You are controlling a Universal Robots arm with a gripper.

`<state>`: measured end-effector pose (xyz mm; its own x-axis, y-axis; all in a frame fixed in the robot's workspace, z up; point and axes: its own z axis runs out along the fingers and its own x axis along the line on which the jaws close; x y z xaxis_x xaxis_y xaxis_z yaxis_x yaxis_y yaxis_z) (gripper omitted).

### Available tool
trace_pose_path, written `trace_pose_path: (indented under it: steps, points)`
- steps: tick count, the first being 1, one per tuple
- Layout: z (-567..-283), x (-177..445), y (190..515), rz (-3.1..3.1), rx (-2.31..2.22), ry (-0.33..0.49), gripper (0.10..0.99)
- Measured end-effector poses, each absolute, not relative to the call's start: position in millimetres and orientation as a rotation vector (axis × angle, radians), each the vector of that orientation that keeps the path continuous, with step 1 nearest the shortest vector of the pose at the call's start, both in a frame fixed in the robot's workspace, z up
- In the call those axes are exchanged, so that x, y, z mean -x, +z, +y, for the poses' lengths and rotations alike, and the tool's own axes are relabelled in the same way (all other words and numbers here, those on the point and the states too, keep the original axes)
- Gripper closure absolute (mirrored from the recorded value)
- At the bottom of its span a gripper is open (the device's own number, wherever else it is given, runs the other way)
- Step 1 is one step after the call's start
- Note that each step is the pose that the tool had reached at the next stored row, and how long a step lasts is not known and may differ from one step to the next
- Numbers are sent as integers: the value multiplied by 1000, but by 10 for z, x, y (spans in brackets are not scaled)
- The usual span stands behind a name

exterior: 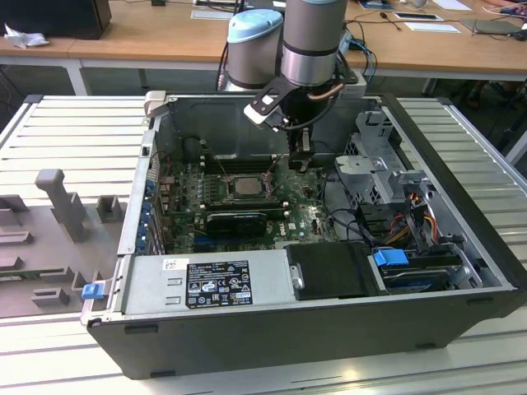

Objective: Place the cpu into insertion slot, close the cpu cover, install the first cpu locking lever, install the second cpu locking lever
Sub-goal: 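Close the cpu cover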

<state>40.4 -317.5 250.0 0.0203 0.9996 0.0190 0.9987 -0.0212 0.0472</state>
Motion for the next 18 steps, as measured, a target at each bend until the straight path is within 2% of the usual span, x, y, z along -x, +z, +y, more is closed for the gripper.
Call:
trace_pose_path:
  steps: [18]
  points:
    - [-3176, -293, 2499, 2183, -2229, 73, 980]
